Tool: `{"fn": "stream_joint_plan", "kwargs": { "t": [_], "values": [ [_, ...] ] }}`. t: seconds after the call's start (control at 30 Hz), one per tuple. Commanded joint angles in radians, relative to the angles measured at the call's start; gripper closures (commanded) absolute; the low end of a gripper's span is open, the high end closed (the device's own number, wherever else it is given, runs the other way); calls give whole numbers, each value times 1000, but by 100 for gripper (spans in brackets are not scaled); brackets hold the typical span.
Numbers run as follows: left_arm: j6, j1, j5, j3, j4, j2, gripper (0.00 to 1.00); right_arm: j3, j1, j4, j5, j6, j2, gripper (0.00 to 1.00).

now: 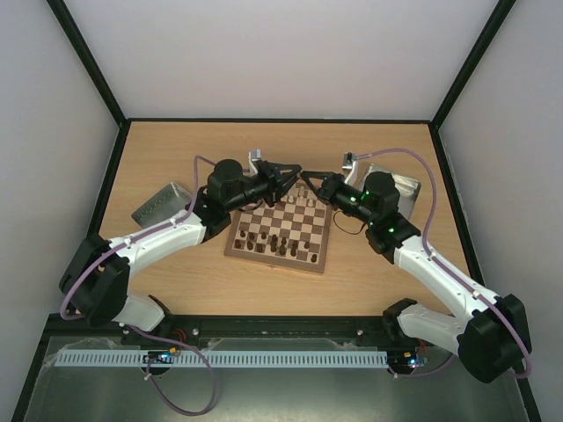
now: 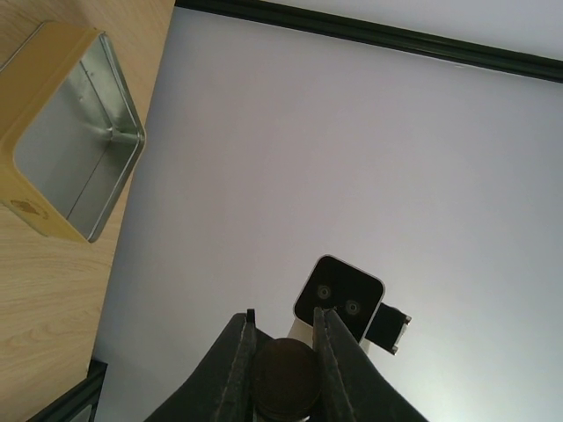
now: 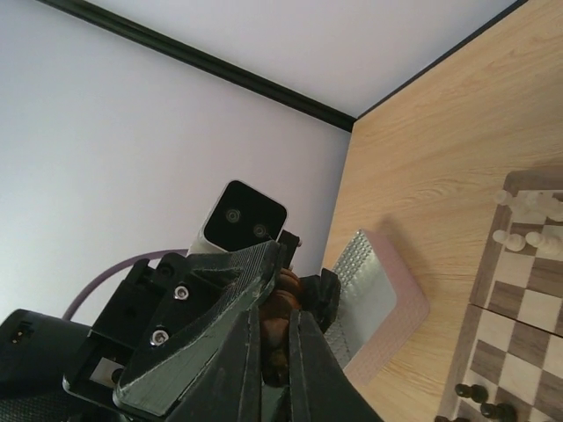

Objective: Set up the chess pieces on the board
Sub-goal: Place the chess piece on the chessboard.

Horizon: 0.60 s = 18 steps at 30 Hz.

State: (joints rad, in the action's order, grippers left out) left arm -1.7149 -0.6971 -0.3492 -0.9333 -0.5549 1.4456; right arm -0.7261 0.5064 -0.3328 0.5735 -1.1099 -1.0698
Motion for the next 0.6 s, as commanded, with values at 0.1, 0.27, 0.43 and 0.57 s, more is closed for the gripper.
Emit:
{"fn": "stream_joint_plan", "kwargs": {
  "t": [0.1,0.27,0.43,0.57],
  "values": [
    [38,-4,-5,12,19,0,60,-61,7,93,-21,42,5,98],
    [349,-1,217,-14,343,-91,37,-93,5,344,-62,101,-1,98],
    [659,17,510,92,536,-253,28,-165,6,735,-131,273,-52,98],
    [894,42,582,111,639,-352,25,-257,20,1002,-194,403,-141,98]
  ]
}}
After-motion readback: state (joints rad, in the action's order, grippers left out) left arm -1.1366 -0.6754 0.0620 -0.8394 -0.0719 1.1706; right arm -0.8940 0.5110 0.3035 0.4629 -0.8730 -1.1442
